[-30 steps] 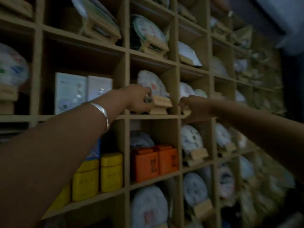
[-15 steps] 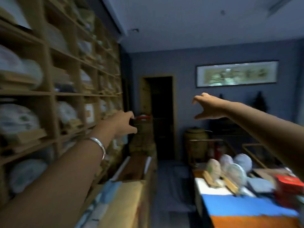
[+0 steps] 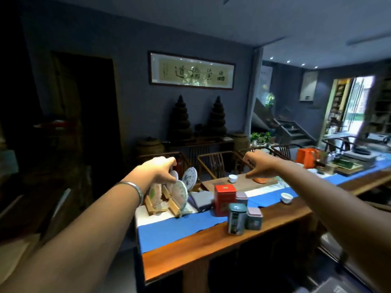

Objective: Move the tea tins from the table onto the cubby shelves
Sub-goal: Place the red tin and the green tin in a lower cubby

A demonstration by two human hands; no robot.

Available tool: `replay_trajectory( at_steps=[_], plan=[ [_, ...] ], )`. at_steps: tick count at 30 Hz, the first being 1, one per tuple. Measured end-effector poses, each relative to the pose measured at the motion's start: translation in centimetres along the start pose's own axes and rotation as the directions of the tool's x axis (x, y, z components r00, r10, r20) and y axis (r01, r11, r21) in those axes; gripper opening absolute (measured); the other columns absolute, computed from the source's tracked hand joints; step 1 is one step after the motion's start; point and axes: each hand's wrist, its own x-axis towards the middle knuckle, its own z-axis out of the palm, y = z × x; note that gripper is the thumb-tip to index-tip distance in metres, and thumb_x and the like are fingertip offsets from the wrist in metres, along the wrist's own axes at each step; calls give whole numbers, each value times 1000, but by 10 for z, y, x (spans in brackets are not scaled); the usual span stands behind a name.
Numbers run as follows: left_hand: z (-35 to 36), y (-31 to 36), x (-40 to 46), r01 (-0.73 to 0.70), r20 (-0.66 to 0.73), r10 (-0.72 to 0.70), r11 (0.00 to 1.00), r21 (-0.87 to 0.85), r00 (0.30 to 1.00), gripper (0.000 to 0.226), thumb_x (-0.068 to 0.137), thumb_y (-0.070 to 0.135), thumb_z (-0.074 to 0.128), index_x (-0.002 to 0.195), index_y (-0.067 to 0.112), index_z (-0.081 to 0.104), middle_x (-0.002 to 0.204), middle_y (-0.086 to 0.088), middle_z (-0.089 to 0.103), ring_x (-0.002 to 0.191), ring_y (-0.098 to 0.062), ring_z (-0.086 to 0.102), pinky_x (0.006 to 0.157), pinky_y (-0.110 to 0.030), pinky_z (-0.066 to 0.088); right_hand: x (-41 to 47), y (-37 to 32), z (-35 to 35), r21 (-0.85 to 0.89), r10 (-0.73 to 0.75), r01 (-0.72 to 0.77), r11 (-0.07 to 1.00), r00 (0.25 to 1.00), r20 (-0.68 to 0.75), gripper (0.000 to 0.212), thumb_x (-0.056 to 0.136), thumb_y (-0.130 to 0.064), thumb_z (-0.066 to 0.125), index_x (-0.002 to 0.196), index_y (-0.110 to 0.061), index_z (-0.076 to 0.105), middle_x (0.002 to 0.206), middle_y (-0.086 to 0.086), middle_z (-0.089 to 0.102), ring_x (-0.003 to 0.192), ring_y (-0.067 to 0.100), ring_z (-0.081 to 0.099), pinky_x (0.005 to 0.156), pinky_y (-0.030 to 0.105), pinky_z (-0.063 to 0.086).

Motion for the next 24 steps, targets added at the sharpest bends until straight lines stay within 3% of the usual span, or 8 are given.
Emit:
replay_trajectory(
  at_steps=[5, 8, 15, 20, 24],
  plan=[
    [72, 44, 77, -44, 112, 49, 998, -45, 993, 70, 77, 45, 68, 136, 21, 39, 128, -9, 51, 115, -28, 52, 94, -39, 46, 39, 78, 48, 34, 54, -56, 998, 996, 66, 64, 77, -40, 74, 129, -17, 46, 128, 11, 48, 114, 26, 49, 89, 32, 41],
    [115, 50, 117, -51, 158, 71, 990, -129, 985, 66, 77, 42, 68, 134, 20, 41, 131, -9, 53, 118, -28, 51, 91, -35, 41, 66, 111, 86, 69, 59, -69, 995, 989, 136, 68, 77, -39, 75, 133, -15, 44, 136, 10, 47, 122, 23, 45, 97, 32, 41],
    [222, 36, 219, 82, 205, 1, 914, -397, 979, 72, 77, 44, 73, 137, 22, 41, 135, -6, 54, 118, -25, 54, 92, -31, 43, 146, 155, 185, 130, 140, -193, 973, 933, 331, 75, 74, -44, 76, 134, -19, 39, 137, 10, 44, 123, 23, 45, 101, 34, 41],
    [278, 17, 305, 60, 211, 54, 865, -499, 976, 80, 76, 41, 77, 141, 16, 37, 140, -9, 50, 127, -24, 49, 100, -34, 41, 200, 170, 250, 217, 101, -186, 958, 930, 352, 93, 68, -48, 79, 141, -19, 29, 133, 12, 44, 126, 26, 42, 103, 35, 38],
    [325, 14, 356, 101, 212, 45, 773, -627, 976, 82, 76, 36, 78, 143, 16, 35, 143, -12, 45, 129, -26, 46, 99, -36, 42, 227, 181, 304, 241, 52, -142, 960, 936, 347, 110, 63, -54, 78, 149, -25, 16, 142, 6, 33, 131, 24, 33, 111, 38, 31]
  ],
)
